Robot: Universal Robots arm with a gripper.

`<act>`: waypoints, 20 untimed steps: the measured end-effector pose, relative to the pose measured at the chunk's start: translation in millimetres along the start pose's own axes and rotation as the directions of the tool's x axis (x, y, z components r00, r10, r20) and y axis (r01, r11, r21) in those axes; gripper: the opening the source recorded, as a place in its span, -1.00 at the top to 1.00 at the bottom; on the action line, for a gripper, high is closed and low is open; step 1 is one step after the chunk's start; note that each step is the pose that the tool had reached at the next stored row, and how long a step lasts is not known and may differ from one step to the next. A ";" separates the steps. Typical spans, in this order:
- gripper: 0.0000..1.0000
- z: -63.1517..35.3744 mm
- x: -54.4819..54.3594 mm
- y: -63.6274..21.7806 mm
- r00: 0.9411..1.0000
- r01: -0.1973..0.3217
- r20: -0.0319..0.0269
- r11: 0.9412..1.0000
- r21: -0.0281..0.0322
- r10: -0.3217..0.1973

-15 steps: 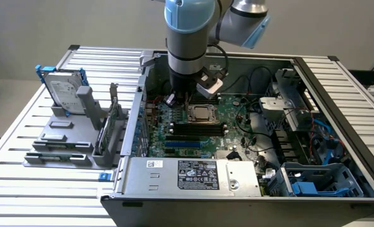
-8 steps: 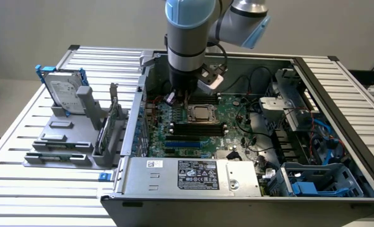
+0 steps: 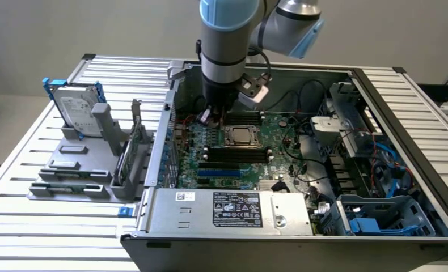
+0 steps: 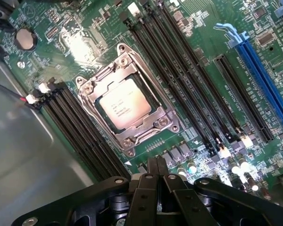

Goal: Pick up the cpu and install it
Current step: 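Install the first cpu locking lever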

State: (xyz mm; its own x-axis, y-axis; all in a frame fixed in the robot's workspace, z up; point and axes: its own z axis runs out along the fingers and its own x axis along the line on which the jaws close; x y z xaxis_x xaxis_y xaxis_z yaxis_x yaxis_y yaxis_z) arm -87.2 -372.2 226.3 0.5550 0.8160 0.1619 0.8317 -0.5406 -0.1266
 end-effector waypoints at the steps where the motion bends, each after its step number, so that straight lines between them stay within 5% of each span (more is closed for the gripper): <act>1: 0.79 0.1 0.6 -0.4 1.000 0.010 0.002 1.000 0.001 -0.010; 8: 0.79 1.2 5.0 -3.4 0.997 0.075 0.011 0.997 0.003 -0.075; 14: 0.79 2.1 8.3 -5.5 0.991 0.129 0.019 0.992 -0.003 -0.129; 20: 0.79 2.5 9.8 -6.5 0.983 0.179 0.036 0.984 -0.016 -0.179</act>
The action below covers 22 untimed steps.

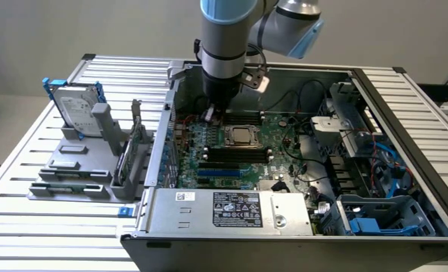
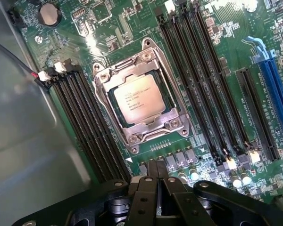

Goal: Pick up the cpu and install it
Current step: 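Install the first cpu locking lever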

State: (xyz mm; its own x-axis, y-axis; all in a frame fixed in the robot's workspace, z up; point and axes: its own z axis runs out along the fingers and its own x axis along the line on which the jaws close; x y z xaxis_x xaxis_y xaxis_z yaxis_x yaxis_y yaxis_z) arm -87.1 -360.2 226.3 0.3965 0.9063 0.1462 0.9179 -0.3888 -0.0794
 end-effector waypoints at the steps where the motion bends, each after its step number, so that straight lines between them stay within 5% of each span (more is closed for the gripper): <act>1: 0.79 0.0 0.2 -0.1 1.000 0.008 0.003 1.000 -0.003 -0.008; 6: 0.79 0.3 1.5 -0.7 0.999 0.050 0.018 0.999 -0.017 -0.049; 10: 0.79 0.6 3.4 -1.5 0.996 0.084 0.025 0.996 -0.020 -0.083; 15: 0.79 0.9 4.7 -2.0 0.990 0.135 0.035 0.991 -0.018 -0.134; 22: 0.79 1.1 6.0 -2.6 0.974 0.220 0.052 0.975 -0.008 -0.220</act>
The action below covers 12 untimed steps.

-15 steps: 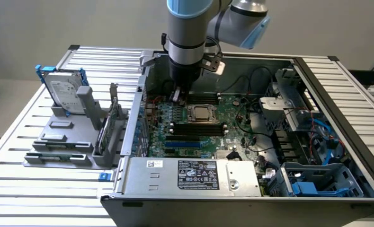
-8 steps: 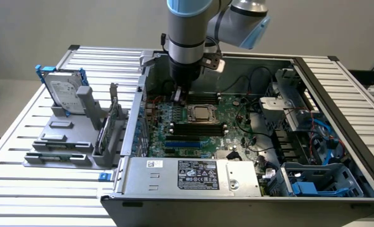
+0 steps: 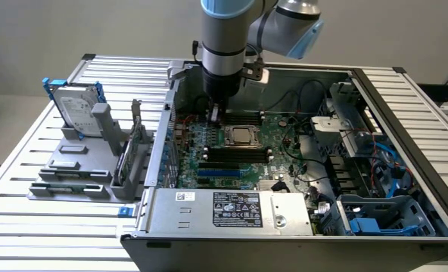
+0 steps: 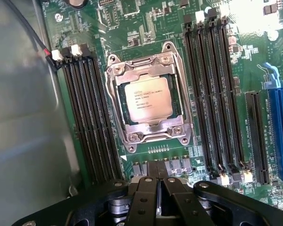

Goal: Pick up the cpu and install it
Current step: 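Install the first cpu locking lever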

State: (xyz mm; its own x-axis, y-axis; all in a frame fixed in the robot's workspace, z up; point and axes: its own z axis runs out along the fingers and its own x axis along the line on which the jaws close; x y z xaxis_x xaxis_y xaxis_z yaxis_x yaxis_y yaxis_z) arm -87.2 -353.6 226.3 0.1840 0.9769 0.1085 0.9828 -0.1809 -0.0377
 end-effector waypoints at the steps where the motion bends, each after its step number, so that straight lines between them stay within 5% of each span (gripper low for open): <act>1: 0.79 0.0 0.1 0.0 1.000 0.012 0.003 1.000 0.001 -0.012; 8: 0.79 0.1 1.1 -0.2 0.996 0.090 0.027 0.996 0.004 -0.090; 12: 0.79 0.3 3.0 -0.6 0.993 0.112 0.030 0.994 0.003 -0.112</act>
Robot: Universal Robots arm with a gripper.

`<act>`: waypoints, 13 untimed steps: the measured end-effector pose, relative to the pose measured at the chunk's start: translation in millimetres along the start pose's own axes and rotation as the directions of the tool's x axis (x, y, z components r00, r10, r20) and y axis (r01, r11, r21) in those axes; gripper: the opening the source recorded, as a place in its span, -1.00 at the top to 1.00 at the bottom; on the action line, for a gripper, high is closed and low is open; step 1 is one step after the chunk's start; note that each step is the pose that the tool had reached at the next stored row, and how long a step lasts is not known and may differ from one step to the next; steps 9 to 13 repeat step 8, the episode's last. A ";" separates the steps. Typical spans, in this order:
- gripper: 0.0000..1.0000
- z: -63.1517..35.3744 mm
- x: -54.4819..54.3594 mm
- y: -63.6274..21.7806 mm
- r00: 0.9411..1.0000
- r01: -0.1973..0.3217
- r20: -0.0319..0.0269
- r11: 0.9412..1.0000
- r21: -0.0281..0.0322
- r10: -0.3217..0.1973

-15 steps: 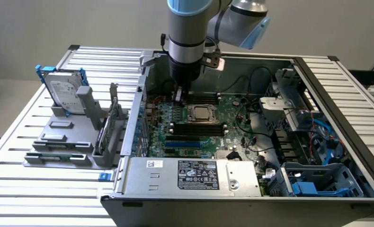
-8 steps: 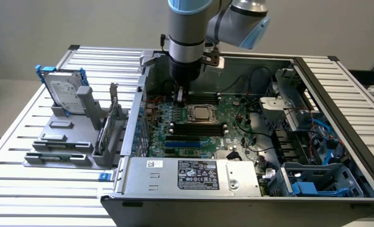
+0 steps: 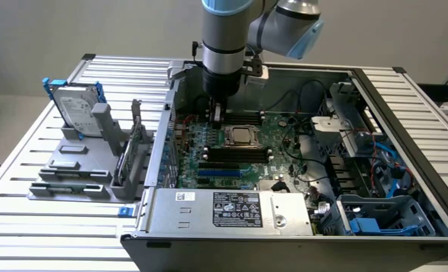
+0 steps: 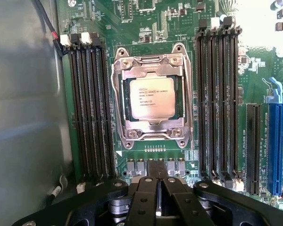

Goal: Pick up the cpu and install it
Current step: 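Install the first cpu locking lever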

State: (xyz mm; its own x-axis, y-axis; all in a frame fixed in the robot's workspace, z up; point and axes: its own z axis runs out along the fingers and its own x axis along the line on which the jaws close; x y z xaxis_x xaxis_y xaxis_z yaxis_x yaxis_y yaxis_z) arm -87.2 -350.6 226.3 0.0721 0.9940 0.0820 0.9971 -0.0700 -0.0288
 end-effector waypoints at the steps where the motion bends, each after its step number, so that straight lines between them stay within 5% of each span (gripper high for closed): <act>1: 0.79 0.0 0.0 0.0 1.000 0.000 0.000 1.000 0.000 0.000; 13: 0.79 0.0 0.0 0.0 1.000 0.000 0.000 1.000 0.000 0.000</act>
